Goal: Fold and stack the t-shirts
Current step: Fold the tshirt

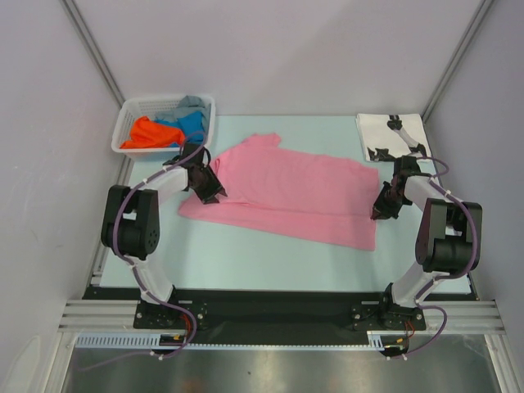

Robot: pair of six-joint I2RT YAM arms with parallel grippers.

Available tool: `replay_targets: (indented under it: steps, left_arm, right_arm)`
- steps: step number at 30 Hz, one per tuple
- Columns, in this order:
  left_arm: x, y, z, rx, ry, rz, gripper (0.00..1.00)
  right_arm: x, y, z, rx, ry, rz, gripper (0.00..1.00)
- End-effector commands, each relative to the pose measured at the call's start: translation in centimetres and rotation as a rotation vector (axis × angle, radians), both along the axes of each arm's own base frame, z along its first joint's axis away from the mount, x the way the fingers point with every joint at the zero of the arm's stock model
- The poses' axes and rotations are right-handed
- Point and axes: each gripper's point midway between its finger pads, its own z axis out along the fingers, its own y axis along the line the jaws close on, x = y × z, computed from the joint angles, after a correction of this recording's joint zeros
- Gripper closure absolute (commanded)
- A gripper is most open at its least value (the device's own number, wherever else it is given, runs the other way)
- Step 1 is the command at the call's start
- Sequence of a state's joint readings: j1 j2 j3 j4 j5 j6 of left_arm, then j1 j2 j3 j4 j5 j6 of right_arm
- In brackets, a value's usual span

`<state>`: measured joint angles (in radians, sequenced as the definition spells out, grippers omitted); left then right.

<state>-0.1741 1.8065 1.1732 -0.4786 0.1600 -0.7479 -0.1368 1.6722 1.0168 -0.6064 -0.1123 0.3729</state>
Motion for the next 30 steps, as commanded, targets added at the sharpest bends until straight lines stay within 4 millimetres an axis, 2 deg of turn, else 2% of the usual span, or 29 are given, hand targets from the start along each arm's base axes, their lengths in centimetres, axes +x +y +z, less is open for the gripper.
replay_targets:
  steps: [1, 6, 7, 9, 10, 13, 14, 20, 30]
  left_arm:
    - [0.8, -0.2, -0.1, -0.003, 0.008, 0.025, 0.57]
    - [0.8, 0.1, -0.5, 0.012, 0.024, 0.045, 0.59]
    - [0.9, 0.0, -0.6, 0.011, 0.023, 0.043, 0.62]
    - [1.4, -0.2, -0.8, 0.001, 0.019, 0.041, 0.76]
    - [1.5, -0.4, -0.8, -0.002, 0.017, 0.04, 0.89]
    - [2.3, -0.6, 0.4, 0.01, -0.017, 0.037, 0.97]
    - [2.9, -0.6, 1.5, 0.018, -0.052, 0.038, 1.0]
    - [4.4, -1.2, 5.5, 0.051, -0.165, 0.012, 1.0]
    - [5.4, -1.0, 6.9, 0.08, -0.202, 0.021, 0.99]
  right_arm:
    - [0.7, -0.1, 0.4, -0.002, -0.032, 0.004, 0.92]
    - [0.9, -0.1, 0.4, 0.001, -0.032, 0.004, 0.92]
    - [0.8, -0.1, 0.3, 0.001, -0.029, 0.004, 0.92]
    - [0.8, -0.1, 0.2, 0.001, -0.025, 0.003, 0.92]
    - [0.8, -0.2, 0.3, -0.002, -0.023, 0.002, 0.92]
    - [0.7, -0.3, 0.0, -0.006, -0.011, -0.001, 0.92]
    - [0.6, -0.3, 0.0, -0.008, -0.008, -0.003, 0.92]
    - [0.8, -0.3, -0.1, -0.006, -0.01, -0.015, 0.92]
    - [0.5, -0.7, -0.2, -0.007, 0.0, -0.062, 0.92]
